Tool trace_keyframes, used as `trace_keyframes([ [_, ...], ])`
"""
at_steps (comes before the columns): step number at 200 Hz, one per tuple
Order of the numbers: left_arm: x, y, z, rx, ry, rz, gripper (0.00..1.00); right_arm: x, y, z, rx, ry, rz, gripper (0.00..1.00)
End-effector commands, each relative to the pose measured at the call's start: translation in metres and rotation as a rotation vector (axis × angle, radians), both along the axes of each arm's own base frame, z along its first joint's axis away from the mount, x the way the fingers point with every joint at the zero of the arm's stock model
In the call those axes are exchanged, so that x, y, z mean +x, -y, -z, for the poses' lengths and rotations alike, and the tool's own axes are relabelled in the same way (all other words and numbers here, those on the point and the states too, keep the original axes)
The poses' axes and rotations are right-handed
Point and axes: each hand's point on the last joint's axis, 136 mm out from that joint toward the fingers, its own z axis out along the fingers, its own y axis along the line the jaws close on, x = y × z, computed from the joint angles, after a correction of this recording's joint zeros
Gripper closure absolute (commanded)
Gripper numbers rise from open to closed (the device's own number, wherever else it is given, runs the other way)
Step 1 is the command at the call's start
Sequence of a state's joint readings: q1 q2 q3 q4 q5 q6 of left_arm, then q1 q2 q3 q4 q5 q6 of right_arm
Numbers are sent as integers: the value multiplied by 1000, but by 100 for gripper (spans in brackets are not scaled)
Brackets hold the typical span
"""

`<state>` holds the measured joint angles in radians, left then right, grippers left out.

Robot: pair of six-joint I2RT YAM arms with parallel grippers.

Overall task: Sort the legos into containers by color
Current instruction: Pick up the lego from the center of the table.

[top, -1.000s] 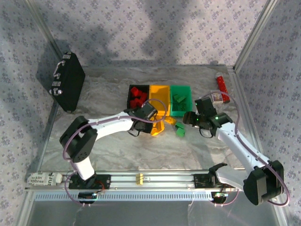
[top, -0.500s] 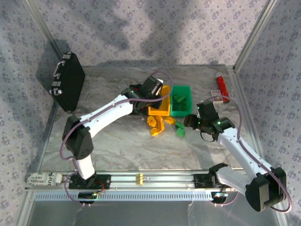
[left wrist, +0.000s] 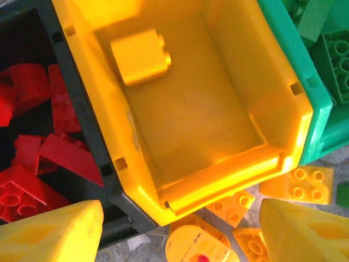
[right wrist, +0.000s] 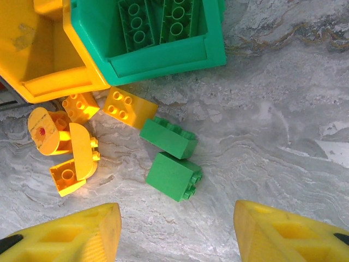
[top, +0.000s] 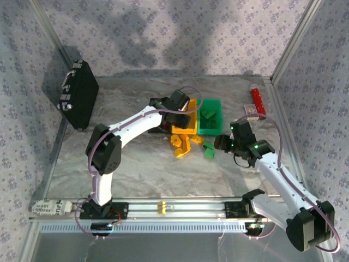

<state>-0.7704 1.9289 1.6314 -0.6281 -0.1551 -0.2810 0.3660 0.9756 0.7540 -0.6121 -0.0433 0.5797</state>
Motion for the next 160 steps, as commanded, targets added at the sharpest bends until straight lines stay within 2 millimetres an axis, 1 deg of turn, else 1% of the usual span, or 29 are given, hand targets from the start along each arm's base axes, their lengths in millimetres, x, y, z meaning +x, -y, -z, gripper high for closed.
trace_keyframes([
  [1, -11, 3, -25, -73, 35, 25, 26, -2, -1, 2, 20, -12, 2, 41],
  [23, -32, 0, -9, -51, -21, 42, 27, -2, -2, 5, 18, -21, -1, 41],
  [60, -73, -1, 33, -5, -118, 42, 27, -3, -4, 10, 16, -39, -5, 41],
  [81, -89, -1, 53, -28, -163, 10, 29, -4, -6, 12, 15, -48, -10, 41],
  [84, -92, -1, 54, -32, -171, 8, 29, 0, -8, 9, 23, -29, -11, 41],
  [93, -98, -1, 62, -35, -187, 0, 30, 1, -9, 11, 21, -31, -11, 41],
  [117, -109, 0, 76, -57, -203, -4, 28, -1, -11, 13, 20, -34, -15, 41],
  [160, -112, 4, 88, -72, -208, 20, 27, -4, -9, 18, 11, -44, -13, 41],
])
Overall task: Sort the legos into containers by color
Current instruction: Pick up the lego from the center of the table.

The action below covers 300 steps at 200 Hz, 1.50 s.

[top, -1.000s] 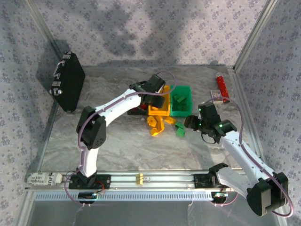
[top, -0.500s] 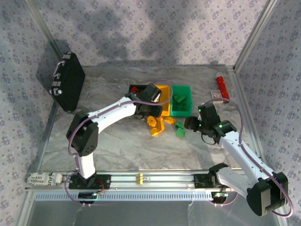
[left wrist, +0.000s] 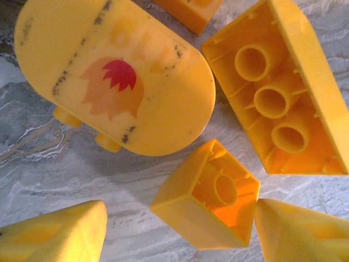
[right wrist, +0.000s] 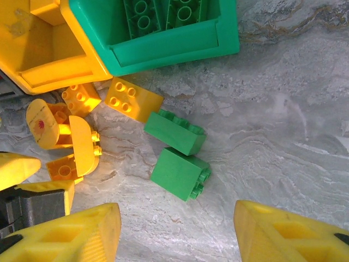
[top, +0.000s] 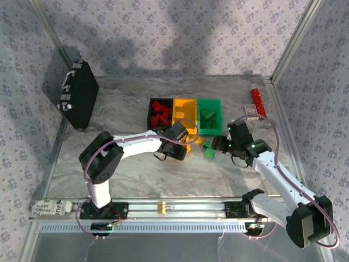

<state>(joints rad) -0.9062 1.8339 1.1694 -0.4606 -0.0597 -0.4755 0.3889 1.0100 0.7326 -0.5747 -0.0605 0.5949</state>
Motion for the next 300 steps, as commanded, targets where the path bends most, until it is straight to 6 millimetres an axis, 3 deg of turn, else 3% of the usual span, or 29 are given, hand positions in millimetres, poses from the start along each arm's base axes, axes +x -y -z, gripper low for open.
trace_keyframes([
  [1, 3, 16, -17, -90, 38, 5, 27, -4, 1, 6, -3, -18, 8, 41],
  [45, 0, 17, -4, -66, 5, 28, 28, -7, 3, 8, -13, -21, 9, 41],
  [143, -12, 18, 1, -57, -19, 66, 44, -10, 7, 15, -11, -32, 22, 41],
  [181, -14, 14, -2, -53, -8, 55, 58, -13, 10, 15, -12, -30, 27, 41],
  [214, -11, 10, -22, -59, 33, 50, 62, -13, 12, 14, -8, -26, 33, 41],
  [257, 2, 12, -69, -89, 138, 67, 63, -14, 12, 11, -2, -20, 35, 41],
  [300, 43, 13, -110, -120, 208, 26, 64, -16, 12, 11, 9, -17, 36, 41],
])
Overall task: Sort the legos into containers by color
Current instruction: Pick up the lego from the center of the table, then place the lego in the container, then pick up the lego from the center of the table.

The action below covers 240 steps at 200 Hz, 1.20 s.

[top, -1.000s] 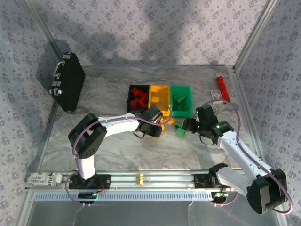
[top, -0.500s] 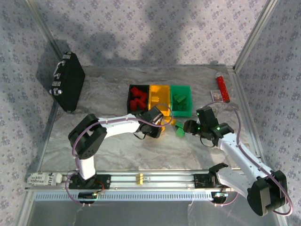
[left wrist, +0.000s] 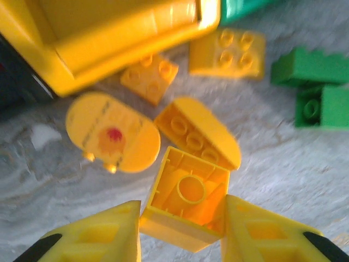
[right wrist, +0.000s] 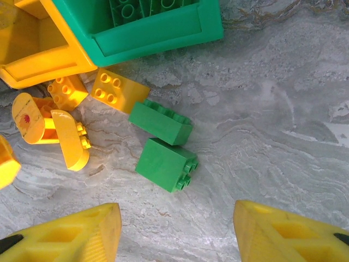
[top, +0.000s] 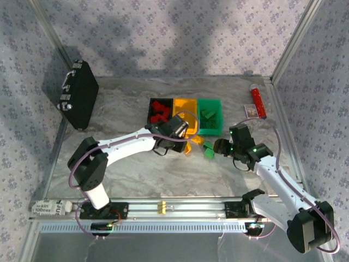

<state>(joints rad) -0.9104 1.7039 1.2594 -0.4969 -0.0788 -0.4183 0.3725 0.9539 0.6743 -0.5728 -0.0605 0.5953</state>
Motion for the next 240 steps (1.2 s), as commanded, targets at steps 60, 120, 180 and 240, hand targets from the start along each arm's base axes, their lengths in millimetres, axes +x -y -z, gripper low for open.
trace_keyframes([
  [60, 94, 17, -55, 4, 91, -25, 64, -8, 4, 2, 13, -11, 20, 41],
  [120, 94, 9, -29, 82, 52, -29, 23, -14, 11, 11, -5, -34, 29, 41],
  [180, 58, -14, 8, 90, -7, -25, 22, -7, 6, 15, 20, -40, 22, 41],
  [240, 38, -20, 45, 69, -78, -63, 16, -8, 6, 15, 25, -44, 25, 41],
])
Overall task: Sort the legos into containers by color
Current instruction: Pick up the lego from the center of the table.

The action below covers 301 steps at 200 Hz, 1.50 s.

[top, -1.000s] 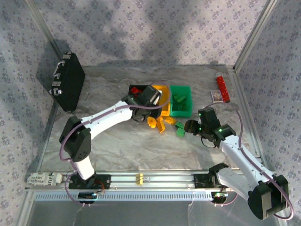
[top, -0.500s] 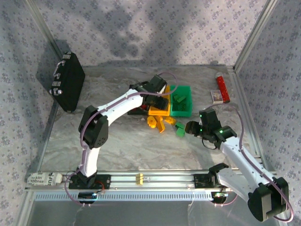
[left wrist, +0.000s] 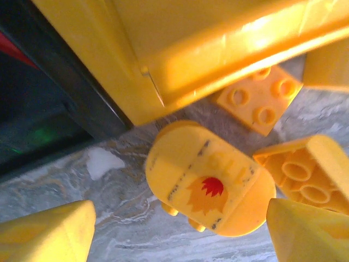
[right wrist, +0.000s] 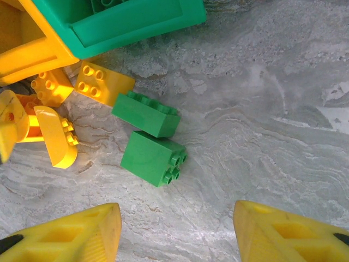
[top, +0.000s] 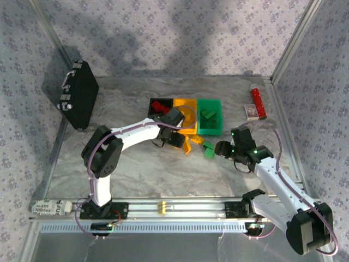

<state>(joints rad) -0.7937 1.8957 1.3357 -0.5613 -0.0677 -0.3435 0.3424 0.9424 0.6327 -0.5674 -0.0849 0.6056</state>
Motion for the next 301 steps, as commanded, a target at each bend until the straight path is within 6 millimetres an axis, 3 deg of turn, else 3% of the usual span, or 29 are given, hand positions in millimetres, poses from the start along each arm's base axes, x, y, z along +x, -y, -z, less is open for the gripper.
trace_keyframes([
  [1, 1, 12, -14, -84, 29, -20, 16, -2, -1, 3, 10, -11, 0, 41],
  [97, 4, 25, -1, -84, -17, 0, 12, -2, 0, 2, 3, -11, 0, 41],
  [176, 5, 28, 8, -64, -31, -1, 17, -5, 3, 11, -4, -27, 5, 41],
  [264, 3, 29, 16, -65, -39, 6, 34, -7, 4, 9, -1, -22, 9, 41],
  [301, -3, 25, 14, -60, -37, 3, 47, -8, 4, 10, 1, -26, 10, 41],
])
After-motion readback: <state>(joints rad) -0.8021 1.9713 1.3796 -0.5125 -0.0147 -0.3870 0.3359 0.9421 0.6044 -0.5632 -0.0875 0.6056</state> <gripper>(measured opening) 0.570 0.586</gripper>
